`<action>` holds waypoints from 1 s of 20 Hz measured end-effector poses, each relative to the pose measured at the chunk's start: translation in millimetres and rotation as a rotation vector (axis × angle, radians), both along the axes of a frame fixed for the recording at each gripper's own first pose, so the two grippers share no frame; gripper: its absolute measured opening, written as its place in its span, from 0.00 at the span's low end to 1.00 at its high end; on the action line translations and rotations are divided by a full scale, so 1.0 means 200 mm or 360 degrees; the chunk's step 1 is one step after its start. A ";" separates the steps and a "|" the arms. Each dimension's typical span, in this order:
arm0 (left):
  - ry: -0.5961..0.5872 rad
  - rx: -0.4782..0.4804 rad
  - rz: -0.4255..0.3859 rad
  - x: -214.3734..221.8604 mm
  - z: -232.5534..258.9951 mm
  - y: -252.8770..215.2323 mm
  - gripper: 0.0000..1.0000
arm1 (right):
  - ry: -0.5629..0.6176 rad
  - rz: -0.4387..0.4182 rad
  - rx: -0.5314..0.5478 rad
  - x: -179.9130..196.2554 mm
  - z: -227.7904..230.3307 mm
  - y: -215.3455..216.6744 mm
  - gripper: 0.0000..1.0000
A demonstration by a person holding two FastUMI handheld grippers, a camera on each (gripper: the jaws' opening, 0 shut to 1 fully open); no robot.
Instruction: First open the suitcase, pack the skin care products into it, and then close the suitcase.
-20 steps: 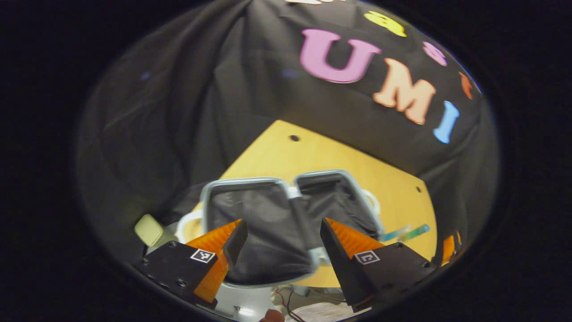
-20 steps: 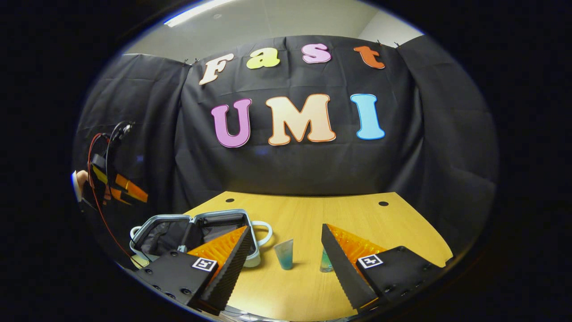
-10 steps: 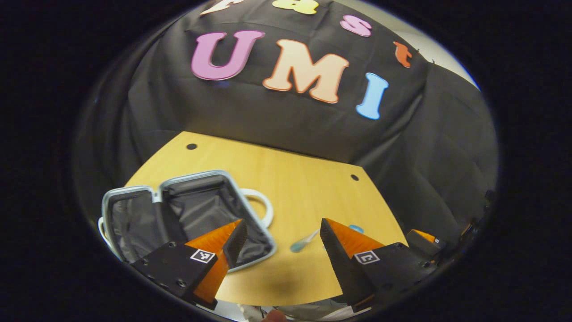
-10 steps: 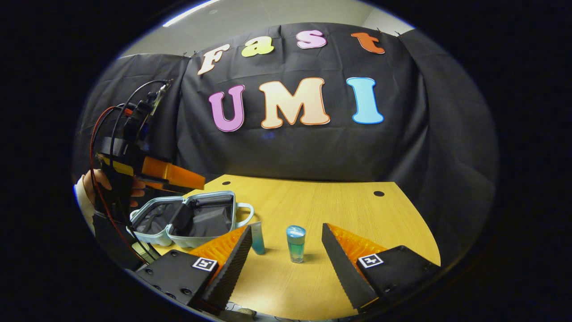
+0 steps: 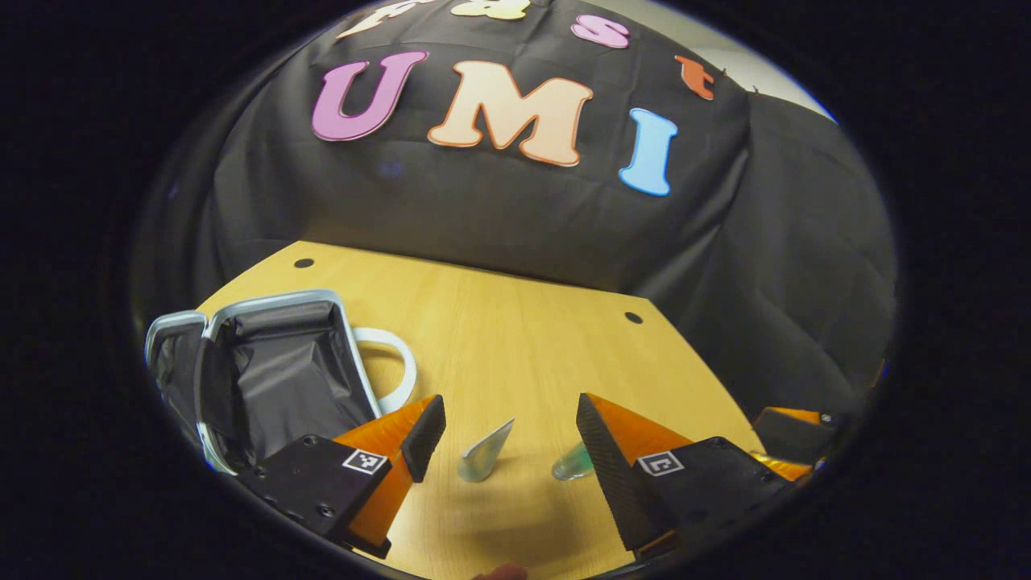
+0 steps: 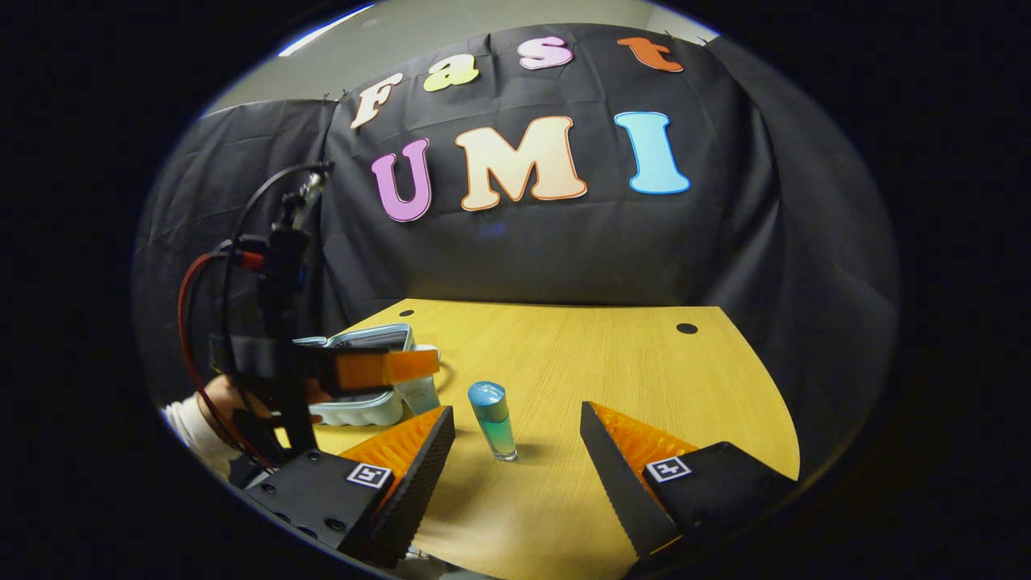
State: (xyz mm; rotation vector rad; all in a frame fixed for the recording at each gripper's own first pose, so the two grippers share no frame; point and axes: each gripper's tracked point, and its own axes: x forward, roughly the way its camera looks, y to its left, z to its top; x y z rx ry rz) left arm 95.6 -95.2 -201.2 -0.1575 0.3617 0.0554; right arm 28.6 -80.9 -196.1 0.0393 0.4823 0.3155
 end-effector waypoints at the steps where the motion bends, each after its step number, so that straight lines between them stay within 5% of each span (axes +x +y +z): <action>1: -0.0030 -0.0001 0.0035 0.01 -0.02 0.01 0.96 | 0.0000 0.0001 -0.0004 0.01 -0.03 -0.01 0.98; 9: 0.0075 -0.0002 0.0081 0.12 -0.38 0.01 0.94 | 0.0050 0.0083 -0.0089 0.06 -0.34 0.00 0.98; 14: 0.0136 0.0122 0.0148 0.14 -0.46 0.07 0.48 | 0.0057 0.0141 -0.0125 0.11 -0.43 0.04 0.98; 20: 0.0160 0.0074 0.0174 0.12 -0.43 0.10 0.28 | 0.0046 0.0237 -0.0058 0.22 -0.57 0.19 0.99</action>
